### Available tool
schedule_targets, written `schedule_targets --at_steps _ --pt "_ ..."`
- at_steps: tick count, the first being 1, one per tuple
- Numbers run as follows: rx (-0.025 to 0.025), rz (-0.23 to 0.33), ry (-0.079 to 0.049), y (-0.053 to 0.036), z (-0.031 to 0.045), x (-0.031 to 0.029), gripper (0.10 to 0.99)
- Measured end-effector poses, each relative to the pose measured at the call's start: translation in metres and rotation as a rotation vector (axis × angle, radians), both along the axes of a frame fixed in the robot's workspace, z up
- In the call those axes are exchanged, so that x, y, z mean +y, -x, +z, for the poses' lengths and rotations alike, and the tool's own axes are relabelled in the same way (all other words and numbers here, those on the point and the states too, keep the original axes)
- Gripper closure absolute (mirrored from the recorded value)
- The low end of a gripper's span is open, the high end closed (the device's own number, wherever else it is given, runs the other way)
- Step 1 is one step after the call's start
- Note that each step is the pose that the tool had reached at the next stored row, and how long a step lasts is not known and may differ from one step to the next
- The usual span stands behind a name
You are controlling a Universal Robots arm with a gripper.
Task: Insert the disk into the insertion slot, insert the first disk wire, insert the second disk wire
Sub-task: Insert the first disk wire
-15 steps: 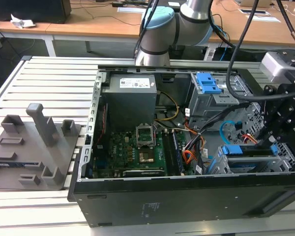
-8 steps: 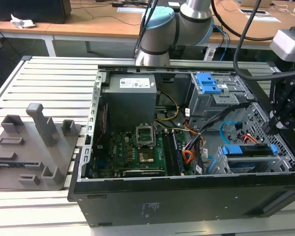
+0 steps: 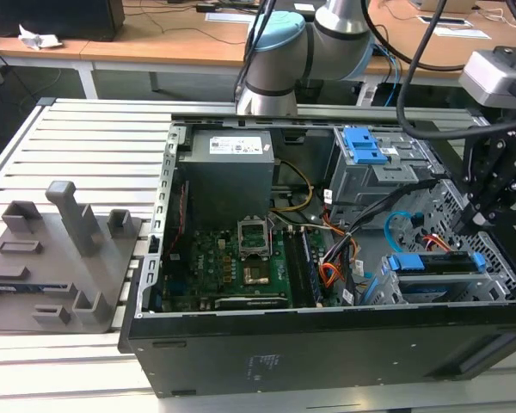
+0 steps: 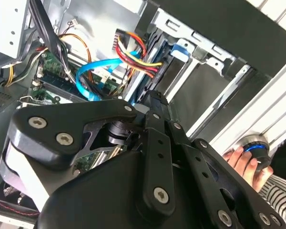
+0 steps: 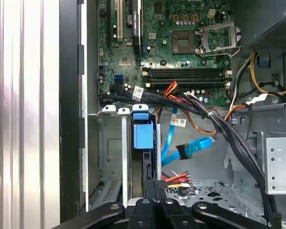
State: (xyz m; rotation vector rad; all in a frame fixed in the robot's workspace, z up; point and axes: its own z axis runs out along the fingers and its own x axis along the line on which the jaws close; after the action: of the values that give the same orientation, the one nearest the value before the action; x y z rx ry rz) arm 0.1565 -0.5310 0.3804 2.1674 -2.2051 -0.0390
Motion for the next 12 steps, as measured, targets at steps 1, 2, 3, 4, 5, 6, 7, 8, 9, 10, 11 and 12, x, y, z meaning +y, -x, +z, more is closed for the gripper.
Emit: schedule_targets --at_steps 1,2,3,4,5,6,7,8,9,10,11,12 --pt "0.0000 0.000 0.000 0.0019 0.0000 0.0000 0.980" --pt "0.0000 0.000 0.000 0.0042 0.0000 0.0000 0.980" --pt "0.0000 0.000 0.000 0.0068 0.0000 0.0000 0.980" --pt "0.0000 0.000 0.000 0.0110 0.0000 0.0000 0.980" --pt "0.0000 0.000 0.000 0.0134 -0.0001 0.0000 0.980" --pt "0.0000 0.000 0.000 0.0148 0.0000 0.0000 0.980" --pt "0.0000 0.000 0.000 0.0174 0.0000 0.0000 0.980" --pt "0.0000 0.000 0.000 0.0200 -0.0001 0.0000 0.980" --pt "0.0000 0.000 0.000 0.0218 -0.0001 0.0000 0.980" --pt "0.0000 0.000 0.000 0.0226 -0.0001 0.0000 0.980" --pt "0.0000 0.000 0.000 0.0227 -0.0001 -0.0001 0.980" --pt "0.0000 0.000 0.000 0.0228 0.0000 0.0000 0.980"
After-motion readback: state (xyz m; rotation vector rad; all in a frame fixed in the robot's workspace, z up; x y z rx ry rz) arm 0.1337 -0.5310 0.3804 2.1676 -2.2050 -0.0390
